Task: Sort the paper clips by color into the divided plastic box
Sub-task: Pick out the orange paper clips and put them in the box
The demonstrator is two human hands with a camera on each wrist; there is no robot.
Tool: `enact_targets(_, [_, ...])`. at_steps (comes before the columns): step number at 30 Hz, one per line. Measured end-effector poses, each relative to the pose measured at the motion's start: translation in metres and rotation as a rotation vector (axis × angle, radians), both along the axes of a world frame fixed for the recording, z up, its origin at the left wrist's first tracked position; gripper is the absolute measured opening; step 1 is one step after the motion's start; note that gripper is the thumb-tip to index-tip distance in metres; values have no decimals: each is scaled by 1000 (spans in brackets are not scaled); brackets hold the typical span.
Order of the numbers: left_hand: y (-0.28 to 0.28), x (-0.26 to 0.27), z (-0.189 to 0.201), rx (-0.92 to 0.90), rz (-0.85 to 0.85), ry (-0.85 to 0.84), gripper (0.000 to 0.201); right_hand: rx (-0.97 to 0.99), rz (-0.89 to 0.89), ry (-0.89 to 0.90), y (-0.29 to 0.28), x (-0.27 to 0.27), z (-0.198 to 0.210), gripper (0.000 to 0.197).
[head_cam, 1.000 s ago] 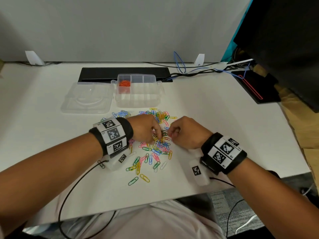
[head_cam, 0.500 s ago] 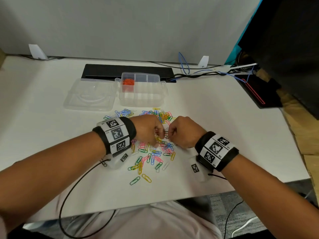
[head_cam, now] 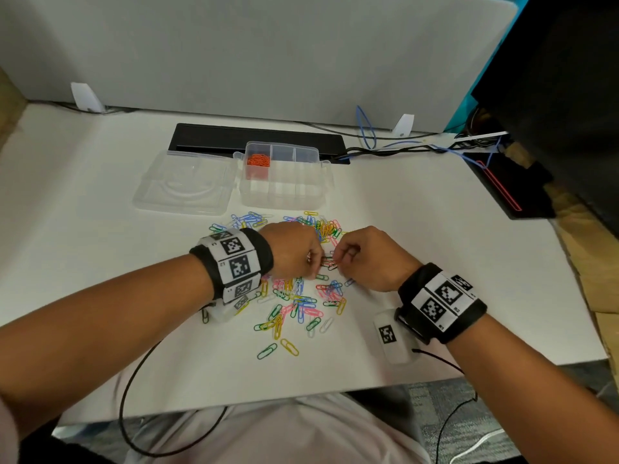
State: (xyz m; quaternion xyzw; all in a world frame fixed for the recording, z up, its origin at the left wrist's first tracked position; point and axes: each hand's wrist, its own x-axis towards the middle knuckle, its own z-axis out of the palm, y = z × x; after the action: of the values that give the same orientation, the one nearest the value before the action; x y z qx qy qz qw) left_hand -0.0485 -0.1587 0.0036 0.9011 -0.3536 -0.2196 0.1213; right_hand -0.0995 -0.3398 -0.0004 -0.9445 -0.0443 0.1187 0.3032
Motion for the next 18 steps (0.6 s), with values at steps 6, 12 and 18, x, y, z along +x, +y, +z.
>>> enact_targets(6, [11, 7, 7, -230, 126, 181, 15, 186, -72, -5, -2, -2, 5, 22])
enact_targets(12, [9, 7, 7, -796, 619, 1090, 14, 448, -100, -75, 19, 0, 29, 14])
enact_targets(18, [-7, -5, -8, -946, 684, 1379, 32, 352, -58, -157, 39, 5, 33, 6])
